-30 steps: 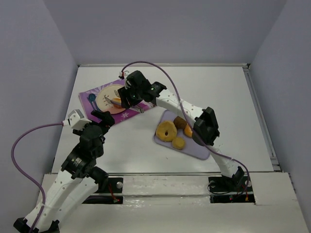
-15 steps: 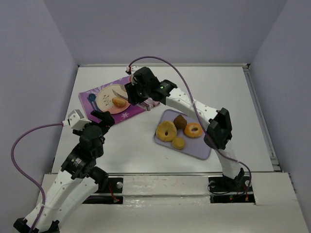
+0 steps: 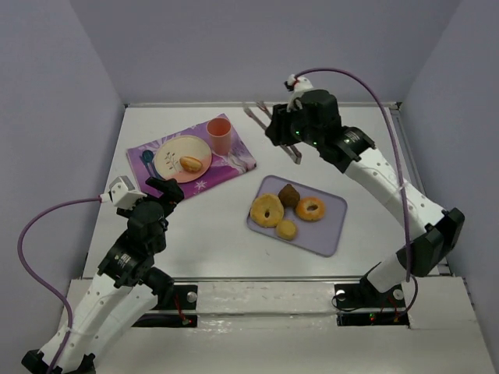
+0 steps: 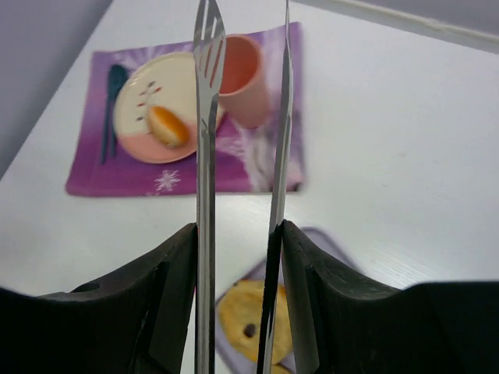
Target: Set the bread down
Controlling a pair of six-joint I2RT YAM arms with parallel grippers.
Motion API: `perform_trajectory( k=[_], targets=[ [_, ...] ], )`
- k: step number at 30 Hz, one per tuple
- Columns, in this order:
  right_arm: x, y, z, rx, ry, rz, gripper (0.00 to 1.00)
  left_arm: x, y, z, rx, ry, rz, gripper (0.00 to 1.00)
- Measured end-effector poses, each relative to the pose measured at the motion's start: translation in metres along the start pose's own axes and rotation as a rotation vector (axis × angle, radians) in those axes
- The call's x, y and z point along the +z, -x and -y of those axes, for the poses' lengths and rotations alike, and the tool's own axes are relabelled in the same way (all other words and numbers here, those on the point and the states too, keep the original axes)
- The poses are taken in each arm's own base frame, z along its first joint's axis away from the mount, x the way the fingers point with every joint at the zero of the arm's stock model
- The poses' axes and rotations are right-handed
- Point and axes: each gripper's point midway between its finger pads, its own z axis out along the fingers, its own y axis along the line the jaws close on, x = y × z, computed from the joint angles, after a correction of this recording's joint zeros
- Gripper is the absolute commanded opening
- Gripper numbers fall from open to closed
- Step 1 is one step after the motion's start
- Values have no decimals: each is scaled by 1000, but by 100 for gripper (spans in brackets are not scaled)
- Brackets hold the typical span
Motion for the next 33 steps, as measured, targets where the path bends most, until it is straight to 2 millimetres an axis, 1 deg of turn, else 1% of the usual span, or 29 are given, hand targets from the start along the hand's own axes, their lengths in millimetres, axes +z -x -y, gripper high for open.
perform_trajectory(
  k=[1, 2, 3, 4, 5, 6, 7, 8, 10, 11, 12, 13, 14, 15, 16, 19, 20, 23, 29, 30, 31, 33],
  targets=[
    [-5, -1, 20, 26, -42, 6, 50, 0, 0, 0, 0, 0, 0, 99],
    [-12, -4, 43, 53, -95, 18, 50, 0, 0, 0, 0, -1, 0, 99],
    [-22, -10, 75, 89, -170, 24, 50, 0, 0, 0, 0, -1, 0, 99],
    [-29, -15, 92, 107, -212, 24, 50, 0, 0, 0, 0, -1, -1, 99],
    [-39, -24, 118, 139, -282, 25, 50, 0, 0, 0, 0, -1, -1, 99],
    [-50, -34, 138, 167, -342, 25, 50, 0, 0, 0, 0, -1, -1, 99],
    [-60, -42, 154, 189, -387, 23, 50, 0, 0, 0, 0, -2, -2, 99],
    [-67, -49, 163, 203, -417, 16, 50, 0, -1, 0, 0, -2, -2, 99],
    [-83, -60, 188, 245, -491, 31, 49, 0, -1, 1, 0, -3, -3, 99],
    [-89, -65, 196, 261, -510, 31, 49, 0, -1, 1, 0, -4, -4, 99],
    [-96, -71, 208, 281, -545, 31, 49, 0, -1, 1, 0, -5, -4, 99],
    [-98, -75, 215, 294, -562, 29, 49, 0, -1, 1, 0, -6, -4, 99],
    [-103, -82, 231, 316, -601, 24, 49, 0, -2, 1, 1, -7, -5, 99],
    [-105, -86, 237, 326, -615, 21, 49, 1, -2, 1, 2, -7, -5, 99],
    [-106, -95, 251, 342, -648, 7, 49, 1, -2, 1, 2, -7, -5, 99],
    [-107, -117, 275, 373, -694, -40, 50, 1, -2, 2, 1, -8, -4, 99],
    [-105, -126, 285, 383, -704, -64, 50, 1, -2, 2, 0, -9, -4, 99],
    [-96, -146, 306, 402, -724, -119, 50, 1, -2, 2, 0, -9, -4, 99],
    [-74, -191, 338, 414, -736, -243, 51, 1, -2, 2, 2, -9, -4, 99],
    [-70, -201, 345, 420, -740, -268, 51, 1, -2, 2, 3, -9, -4, 99],
    [-67, -208, 348, 426, -737, -284, 52, 1, -2, 2, 3, -9, -4, 99],
    [-62, -225, 356, 440, -735, -324, 57, 1, -2, 2, 3, -9, -4, 99]
  ],
)
